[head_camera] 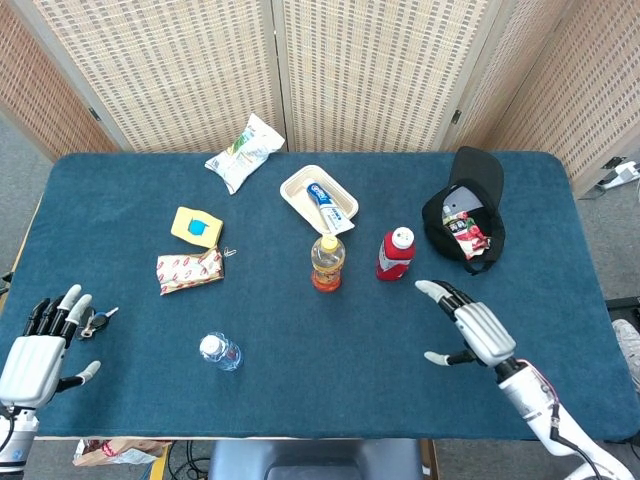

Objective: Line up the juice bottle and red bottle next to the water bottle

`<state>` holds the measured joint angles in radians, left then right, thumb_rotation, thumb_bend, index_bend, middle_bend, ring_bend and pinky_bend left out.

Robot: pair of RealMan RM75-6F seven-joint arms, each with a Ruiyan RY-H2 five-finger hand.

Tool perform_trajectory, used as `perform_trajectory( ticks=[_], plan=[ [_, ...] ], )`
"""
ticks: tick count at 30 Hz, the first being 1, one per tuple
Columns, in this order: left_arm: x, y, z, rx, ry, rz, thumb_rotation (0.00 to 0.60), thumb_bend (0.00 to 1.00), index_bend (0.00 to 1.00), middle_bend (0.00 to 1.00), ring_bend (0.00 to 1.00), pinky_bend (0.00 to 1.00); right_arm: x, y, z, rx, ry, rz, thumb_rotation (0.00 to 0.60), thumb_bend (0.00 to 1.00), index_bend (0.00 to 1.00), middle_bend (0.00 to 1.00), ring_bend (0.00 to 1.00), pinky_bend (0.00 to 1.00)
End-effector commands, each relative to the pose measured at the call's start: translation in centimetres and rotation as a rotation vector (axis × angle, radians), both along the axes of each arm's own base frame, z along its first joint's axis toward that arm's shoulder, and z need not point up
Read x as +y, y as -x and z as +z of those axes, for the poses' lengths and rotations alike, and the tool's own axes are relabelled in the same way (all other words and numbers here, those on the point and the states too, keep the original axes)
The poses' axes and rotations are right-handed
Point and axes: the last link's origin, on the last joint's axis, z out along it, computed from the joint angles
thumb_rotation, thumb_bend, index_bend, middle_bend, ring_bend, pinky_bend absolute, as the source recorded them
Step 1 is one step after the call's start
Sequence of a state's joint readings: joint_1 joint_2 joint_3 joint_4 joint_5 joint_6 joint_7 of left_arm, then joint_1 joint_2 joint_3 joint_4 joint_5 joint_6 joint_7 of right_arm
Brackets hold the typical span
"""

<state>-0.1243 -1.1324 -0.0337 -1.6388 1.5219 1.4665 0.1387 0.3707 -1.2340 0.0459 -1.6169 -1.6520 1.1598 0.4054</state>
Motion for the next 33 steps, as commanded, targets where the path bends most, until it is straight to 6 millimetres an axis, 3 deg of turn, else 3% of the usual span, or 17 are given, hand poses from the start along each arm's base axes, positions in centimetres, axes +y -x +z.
perform_trajectory(
  ticks=[1,11,33],
  plan=[
    [-0.1,0.1,0.1,-0.001,0.000,0.002,0.600,0.13,0.04,0.00,0.00,0.00,-1.9,-1.8,-1.7,-0.112,-0.058,0.008,0.600,0.00,0.00,0.07,0.06,0.18],
    [-0.3,0.2,0.2,-0.006,0.002,0.004,0.600,0.13,0.04,0.00,0.01,0.00,-4.6,-5.0,-4.3,-0.356,-0.144,-0.026,0.600,0.00,0.00,0.02,0.02,0.18],
    [-0.7,-0.3,0.3,-0.030,0.013,-0.045,0.600,0.13,0.06,0.00,0.01,0.00,-10.2,-6.9,-8.4,-0.468,-0.170,-0.121,0.600,0.00,0.00,0.01,0.01,0.16]
  ],
)
